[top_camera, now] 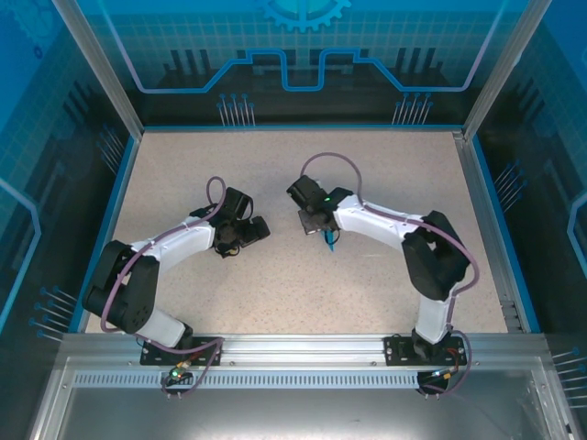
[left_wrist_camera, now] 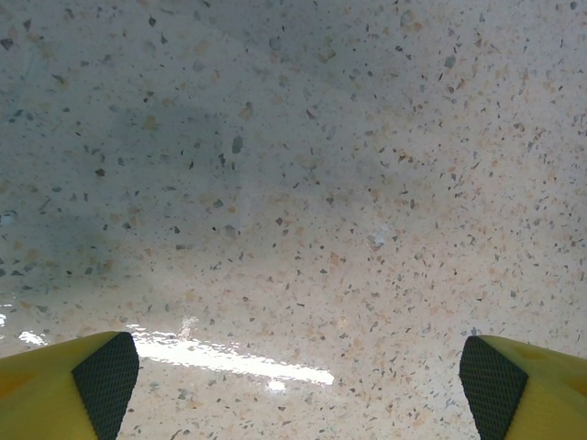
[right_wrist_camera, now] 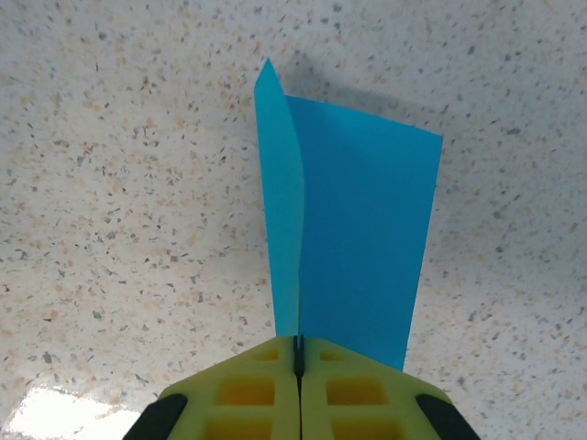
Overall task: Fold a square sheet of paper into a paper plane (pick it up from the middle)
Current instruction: Move a paper plane to the center of the table.
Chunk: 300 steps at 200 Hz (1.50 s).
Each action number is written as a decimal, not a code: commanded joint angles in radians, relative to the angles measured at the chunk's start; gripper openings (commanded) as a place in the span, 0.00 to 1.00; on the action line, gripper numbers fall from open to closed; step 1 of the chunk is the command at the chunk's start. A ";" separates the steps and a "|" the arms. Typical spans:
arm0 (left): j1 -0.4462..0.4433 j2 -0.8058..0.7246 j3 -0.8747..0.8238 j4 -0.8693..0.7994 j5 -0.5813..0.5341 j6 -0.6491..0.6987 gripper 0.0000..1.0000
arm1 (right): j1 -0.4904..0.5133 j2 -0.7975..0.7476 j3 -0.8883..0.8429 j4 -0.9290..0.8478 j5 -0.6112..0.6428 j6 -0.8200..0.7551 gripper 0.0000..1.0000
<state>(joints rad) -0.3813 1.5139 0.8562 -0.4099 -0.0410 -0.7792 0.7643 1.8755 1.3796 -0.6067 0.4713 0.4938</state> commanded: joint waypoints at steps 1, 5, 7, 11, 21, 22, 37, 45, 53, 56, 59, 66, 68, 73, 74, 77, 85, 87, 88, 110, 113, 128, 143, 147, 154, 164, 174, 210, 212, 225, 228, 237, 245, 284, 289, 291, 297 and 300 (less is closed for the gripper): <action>0.009 0.004 0.019 -0.004 0.014 -0.007 0.95 | 0.049 0.049 0.058 -0.091 0.080 0.101 0.06; 0.009 0.003 0.018 -0.002 0.012 -0.009 0.95 | 0.055 0.053 0.059 -0.089 0.074 0.107 0.07; 0.010 0.003 0.018 -0.001 0.012 -0.010 0.95 | 0.058 0.056 0.058 -0.087 0.068 0.111 0.07; 0.009 0.001 0.016 0.000 0.009 -0.013 0.95 | 0.063 0.059 0.059 -0.082 0.055 0.116 0.07; 0.009 -0.002 0.011 0.004 0.004 -0.024 0.95 | 0.072 0.066 0.054 -0.070 0.022 0.132 0.08; 0.010 -0.002 0.011 0.005 0.003 -0.025 0.95 | 0.073 0.067 0.053 -0.069 0.019 0.134 0.08; 0.010 -0.009 0.002 0.015 -0.003 -0.043 0.95 | 0.078 0.072 0.031 -0.028 -0.063 0.146 0.10; 0.010 -0.013 -0.006 0.023 -0.006 -0.051 0.95 | 0.077 0.072 0.015 0.002 -0.117 0.150 0.12; 0.010 -0.019 -0.014 0.031 -0.008 -0.061 0.94 | 0.078 0.072 0.002 0.023 -0.159 0.154 0.14; 0.009 -0.020 -0.017 0.034 -0.007 -0.063 0.94 | 0.078 0.071 -0.002 0.032 -0.176 0.155 0.14; 0.009 -0.022 -0.021 0.037 -0.005 -0.067 0.94 | 0.078 0.071 -0.006 0.039 -0.192 0.155 0.15; 0.009 -0.027 -0.029 0.049 -0.002 -0.074 0.94 | 0.078 0.067 -0.016 0.060 -0.228 0.154 0.17; 0.010 -0.028 -0.031 0.052 0.000 -0.075 0.94 | 0.078 0.067 -0.017 0.064 -0.237 0.154 0.18; 0.009 -0.032 -0.037 0.059 0.003 -0.079 0.94 | 0.078 0.063 -0.023 0.077 -0.256 0.154 0.19; 0.010 -0.033 -0.038 0.059 0.003 -0.080 0.94 | 0.078 0.063 -0.025 0.079 -0.260 0.154 0.19; 0.009 -0.034 -0.040 0.062 0.005 -0.081 0.94 | 0.077 0.059 -0.029 0.086 -0.272 0.154 0.20; 0.009 -0.038 -0.046 0.070 0.014 -0.085 0.93 | 0.077 0.051 -0.038 0.107 -0.304 0.149 0.22; 0.010 -0.039 -0.047 0.072 0.016 -0.086 0.93 | 0.077 0.047 -0.040 0.111 -0.311 0.148 0.22; 0.010 -0.040 -0.048 0.073 0.017 -0.086 0.93 | 0.076 0.045 -0.042 0.113 -0.313 0.148 0.23; 0.009 -0.054 -0.069 0.111 0.055 -0.081 0.91 | 0.066 -0.007 -0.079 0.161 -0.368 0.147 0.27; 0.009 -0.056 -0.072 0.115 0.061 -0.079 0.91 | 0.063 -0.020 -0.087 0.168 -0.375 0.147 0.27; 0.009 -0.066 -0.085 0.145 0.099 -0.070 0.90 | 0.046 -0.084 -0.136 0.208 -0.415 0.147 0.31; 0.002 -0.074 -0.093 0.179 0.137 -0.062 0.89 | 0.034 -0.166 -0.199 0.251 -0.417 0.159 0.40; -0.002 -0.075 -0.093 0.185 0.144 -0.060 0.89 | 0.032 -0.188 -0.216 0.262 -0.411 0.164 0.42; -0.013 -0.077 -0.090 0.190 0.152 -0.056 0.88 | 0.025 -0.222 -0.246 0.275 -0.398 0.174 0.47; -0.032 -0.074 -0.082 0.194 0.158 -0.048 0.88 | 0.012 -0.268 -0.285 0.288 -0.378 0.191 0.53; -0.056 -0.068 -0.066 0.194 0.159 -0.045 0.87 | -0.009 -0.298 -0.326 0.293 -0.359 0.210 0.59; -0.156 -0.002 0.008 0.195 0.162 -0.031 0.85 | -0.109 -0.387 -0.448 0.302 -0.296 0.296 0.78; -0.161 0.004 0.013 0.195 0.163 -0.030 0.84 | -0.115 -0.389 -0.453 0.305 -0.299 0.298 0.79; -0.188 0.045 0.050 0.191 0.174 -0.015 0.82 | -0.149 -0.404 -0.482 0.317 -0.315 0.313 0.82; -0.193 0.053 0.059 0.189 0.175 -0.012 0.81 | -0.155 -0.407 -0.489 0.320 -0.319 0.315 0.83; -0.207 0.081 0.082 0.187 0.179 0.005 0.79 | -0.171 -0.415 -0.494 0.334 -0.335 0.320 0.83; -0.221 0.106 0.111 0.179 0.184 0.026 0.78 | -0.180 -0.417 -0.522 0.342 -0.347 0.324 0.83; -0.256 0.206 0.242 0.062 0.142 0.110 0.67 | -0.197 -0.408 -0.541 0.343 -0.370 0.338 0.84; -0.258 0.214 0.249 0.055 0.142 0.114 0.65 | -0.198 -0.407 -0.542 0.342 -0.370 0.339 0.83; -0.258 0.218 0.253 0.052 0.142 0.115 0.64 | -0.200 -0.407 -0.542 0.341 -0.370 0.341 0.83; -0.258 0.229 0.260 0.043 0.143 0.115 0.61 | -0.200 -0.406 -0.544 0.340 -0.369 0.343 0.83; -0.258 0.233 0.265 0.040 0.144 0.116 0.60 | -0.203 -0.405 -0.544 0.339 -0.370 0.344 0.83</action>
<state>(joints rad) -0.6300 1.7096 1.0718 -0.2844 0.1104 -0.7166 0.5816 1.4857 0.8448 -0.2905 0.1184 0.8124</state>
